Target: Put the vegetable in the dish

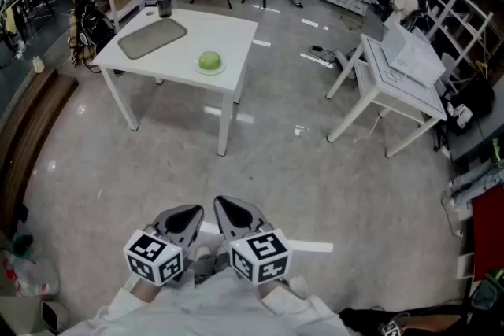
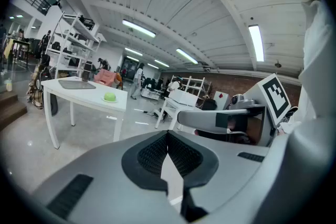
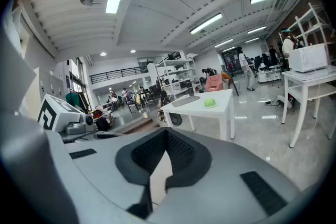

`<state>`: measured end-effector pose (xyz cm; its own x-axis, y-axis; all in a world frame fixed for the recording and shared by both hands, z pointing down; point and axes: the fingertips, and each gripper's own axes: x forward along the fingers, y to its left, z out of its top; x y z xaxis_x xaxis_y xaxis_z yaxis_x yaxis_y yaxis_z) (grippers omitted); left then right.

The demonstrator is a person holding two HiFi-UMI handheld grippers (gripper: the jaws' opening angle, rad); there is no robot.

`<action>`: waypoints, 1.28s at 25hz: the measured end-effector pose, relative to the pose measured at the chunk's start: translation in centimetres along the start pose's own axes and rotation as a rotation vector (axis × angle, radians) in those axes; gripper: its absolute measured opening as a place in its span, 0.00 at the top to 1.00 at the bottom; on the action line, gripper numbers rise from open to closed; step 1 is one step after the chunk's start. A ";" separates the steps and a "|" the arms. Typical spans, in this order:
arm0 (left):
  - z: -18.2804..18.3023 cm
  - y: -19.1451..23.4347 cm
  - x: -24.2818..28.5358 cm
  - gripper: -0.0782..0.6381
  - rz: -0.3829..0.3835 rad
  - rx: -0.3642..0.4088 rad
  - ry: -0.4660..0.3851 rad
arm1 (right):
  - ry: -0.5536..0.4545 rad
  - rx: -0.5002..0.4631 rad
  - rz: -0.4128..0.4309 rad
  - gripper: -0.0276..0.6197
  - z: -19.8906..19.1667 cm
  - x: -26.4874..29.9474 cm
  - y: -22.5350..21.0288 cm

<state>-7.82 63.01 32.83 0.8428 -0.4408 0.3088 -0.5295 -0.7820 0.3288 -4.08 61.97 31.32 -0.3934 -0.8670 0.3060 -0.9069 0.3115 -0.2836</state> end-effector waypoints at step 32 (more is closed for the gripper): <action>-0.4 2.6 5.3 0.88 0.080 -0.056 0.018 | 0.025 0.079 0.144 0.94 -0.1 3.2 -4.4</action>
<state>-4.75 58.86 35.67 0.7960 -0.4926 0.3517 -0.6001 -0.7186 0.3515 -1.35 57.86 33.70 -0.5232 -0.8052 0.2792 -0.8266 0.3997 -0.3962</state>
